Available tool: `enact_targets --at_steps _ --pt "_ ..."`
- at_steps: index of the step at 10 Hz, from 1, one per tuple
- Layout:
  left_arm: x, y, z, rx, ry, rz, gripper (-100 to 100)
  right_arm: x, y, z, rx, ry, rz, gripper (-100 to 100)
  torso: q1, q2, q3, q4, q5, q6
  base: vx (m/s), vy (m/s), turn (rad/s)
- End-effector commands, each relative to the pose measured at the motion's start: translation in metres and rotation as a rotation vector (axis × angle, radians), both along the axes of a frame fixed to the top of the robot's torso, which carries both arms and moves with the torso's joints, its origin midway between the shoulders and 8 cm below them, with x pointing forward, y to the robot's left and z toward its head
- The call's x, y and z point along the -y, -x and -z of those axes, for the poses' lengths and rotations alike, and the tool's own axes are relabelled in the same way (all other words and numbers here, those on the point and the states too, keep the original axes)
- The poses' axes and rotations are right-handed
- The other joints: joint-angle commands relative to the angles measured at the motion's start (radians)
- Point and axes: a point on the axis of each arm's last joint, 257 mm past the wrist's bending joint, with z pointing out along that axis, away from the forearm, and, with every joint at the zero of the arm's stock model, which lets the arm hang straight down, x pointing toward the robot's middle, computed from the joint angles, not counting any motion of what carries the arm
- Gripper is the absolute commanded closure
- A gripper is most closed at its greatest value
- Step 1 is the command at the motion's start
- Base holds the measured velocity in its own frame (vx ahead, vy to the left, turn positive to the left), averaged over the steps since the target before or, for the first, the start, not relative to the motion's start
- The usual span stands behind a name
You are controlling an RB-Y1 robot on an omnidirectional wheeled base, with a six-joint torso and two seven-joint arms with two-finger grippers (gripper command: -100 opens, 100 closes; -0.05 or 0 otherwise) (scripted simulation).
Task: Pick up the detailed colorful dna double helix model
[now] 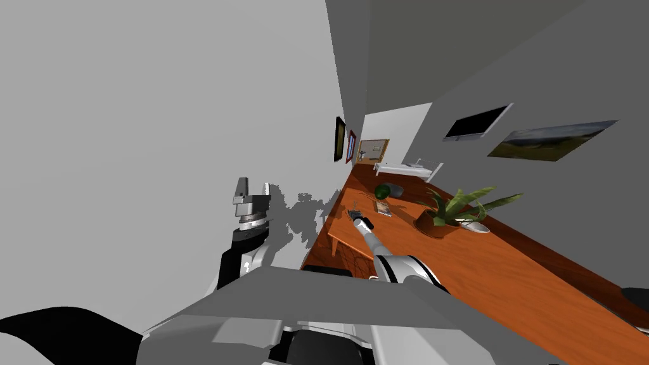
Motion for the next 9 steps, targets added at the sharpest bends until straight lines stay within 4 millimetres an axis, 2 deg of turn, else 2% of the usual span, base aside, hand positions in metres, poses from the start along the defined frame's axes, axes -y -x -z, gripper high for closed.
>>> enact_targets --at_steps 1,3,4,6,8,9 --pt "0.000 0.000 0.000 0.000 0.000 0.000 0 0.008 -0.001 0.001 0.000 0.011 0.010 -100 0.000 0.000 0.000 0.000 0.000 0.000 -0.010 0.006 0.002" --pt "0.000 0.000 0.000 0.000 0.000 0.000 0 0.001 -0.001 0.002 0.001 -0.008 0.003 -100 -0.001 0.000 0.000 0.000 0.000 0.000 -0.002 0.001 -0.007" --pt "0.000 0.000 0.000 0.000 0.000 0.000 0 0.024 0.001 0.001 0.003 -0.008 0.035 -100 -0.001 -0.001 0.000 0.000 0.000 0.000 -0.010 0.016 0.245" --pt "0.000 0.000 0.000 0.000 0.000 0.000 0 0.024 0.001 0.001 0.003 -0.008 0.035 -100 0.000 0.000 0.000 0.000 0.000 0.000 -0.010 0.009 0.051" --pt "0.000 0.000 0.000 0.000 0.000 0.000 0 0.071 0.006 -0.001 0.008 -0.006 0.098 -100 0.000 0.000 0.000 0.000 0.000 -0.001 -0.026 0.025 0.291" --pt "0.000 0.000 0.000 0.000 0.000 0.000 0 0.071 0.006 -0.001 0.008 -0.006 0.098 -100 0.001 0.001 0.000 0.000 0.000 -0.001 -0.019 0.022 0.103"
